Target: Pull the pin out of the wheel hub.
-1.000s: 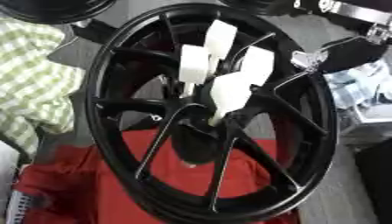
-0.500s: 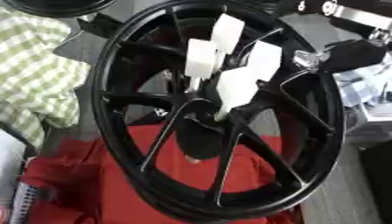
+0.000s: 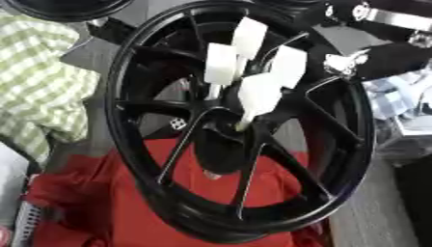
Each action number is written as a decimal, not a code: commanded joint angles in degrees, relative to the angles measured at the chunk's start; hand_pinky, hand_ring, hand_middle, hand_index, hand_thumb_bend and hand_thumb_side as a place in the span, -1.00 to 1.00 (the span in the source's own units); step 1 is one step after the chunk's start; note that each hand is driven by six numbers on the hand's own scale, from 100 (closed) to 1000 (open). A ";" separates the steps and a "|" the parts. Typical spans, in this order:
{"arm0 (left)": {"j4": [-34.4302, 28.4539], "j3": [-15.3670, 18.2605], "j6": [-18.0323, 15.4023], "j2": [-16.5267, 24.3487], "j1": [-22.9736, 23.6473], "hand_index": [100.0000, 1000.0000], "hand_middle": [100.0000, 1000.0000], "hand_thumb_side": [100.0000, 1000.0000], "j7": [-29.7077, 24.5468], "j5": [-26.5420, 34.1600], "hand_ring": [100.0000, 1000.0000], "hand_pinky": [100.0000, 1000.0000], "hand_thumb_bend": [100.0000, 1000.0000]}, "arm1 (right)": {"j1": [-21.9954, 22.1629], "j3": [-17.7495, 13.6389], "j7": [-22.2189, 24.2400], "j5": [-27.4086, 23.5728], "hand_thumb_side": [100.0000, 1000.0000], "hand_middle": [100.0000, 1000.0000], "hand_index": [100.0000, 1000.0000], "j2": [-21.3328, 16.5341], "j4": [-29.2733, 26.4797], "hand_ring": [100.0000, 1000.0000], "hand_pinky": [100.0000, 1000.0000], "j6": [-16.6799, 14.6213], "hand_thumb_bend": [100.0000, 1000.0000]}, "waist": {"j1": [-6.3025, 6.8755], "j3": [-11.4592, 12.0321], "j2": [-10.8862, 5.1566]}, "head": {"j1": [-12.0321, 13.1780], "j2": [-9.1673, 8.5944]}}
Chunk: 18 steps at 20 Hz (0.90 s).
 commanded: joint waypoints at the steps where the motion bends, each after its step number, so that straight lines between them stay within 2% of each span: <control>1: -1.24 0.75 0.30 0.88 0.77 0.43 0.09 0.43 0.47 -0.13 0.31 0.12 -1.00 | -2.24 -0.97 2.35 -2.49 -0.06 0.92 0.86 1.90 -0.40 0.96 1.00 1.27 -1.00 | 0.17 -0.72 -1.84 | 0.81 0.82; 3: -1.24 0.90 0.42 0.93 1.40 0.43 0.09 0.43 0.73 -0.26 0.31 0.12 -1.00 | -3.27 -1.00 3.95 -3.22 -0.10 0.92 0.86 2.92 -0.40 0.96 1.00 2.34 -1.00 | 0.15 -1.51 -2.25 | 1.56 1.19; 4: -1.24 0.93 0.47 0.93 1.57 0.43 0.09 0.43 0.82 -0.30 0.31 0.12 -1.00 | -3.63 -1.04 4.59 -3.31 -0.23 0.92 0.86 3.11 -0.40 0.97 1.00 2.59 -1.00 | 0.16 -1.81 -2.36 | 1.84 1.27; 5: -1.24 0.92 0.50 0.93 1.67 0.43 0.09 0.43 0.87 -0.26 0.31 0.12 -1.00 | -3.89 -1.04 5.14 -3.28 -0.10 0.93 0.86 3.25 -0.40 0.97 1.00 2.61 -1.00 | 0.17 -2.00 -2.41 | 2.03 1.29; 7: -1.24 0.95 0.55 0.94 1.84 0.43 0.09 0.44 0.96 -0.36 0.31 0.12 -1.00 | -4.21 -1.01 5.89 -2.99 -0.14 0.93 0.86 3.62 -0.40 0.97 1.00 2.45 -1.00 | 0.21 -2.19 -2.42 | 2.24 1.31; 16: -1.24 0.92 0.51 0.68 1.89 0.43 0.09 0.44 1.09 -0.63 0.31 0.12 -1.00 | -3.61 0.69 7.14 1.31 -0.02 0.94 0.87 5.72 -0.40 0.98 1.00 2.79 -1.00 | 0.47 -2.01 -1.92 | 2.56 0.80; 18: -1.24 0.86 0.46 0.67 1.81 0.43 0.09 0.44 1.04 -0.69 0.31 0.12 -1.00 | -3.59 0.96 7.15 2.05 -0.04 0.94 0.87 6.08 -0.40 0.98 1.00 2.70 -1.00 | 0.59 -1.92 -1.66 | 2.56 0.48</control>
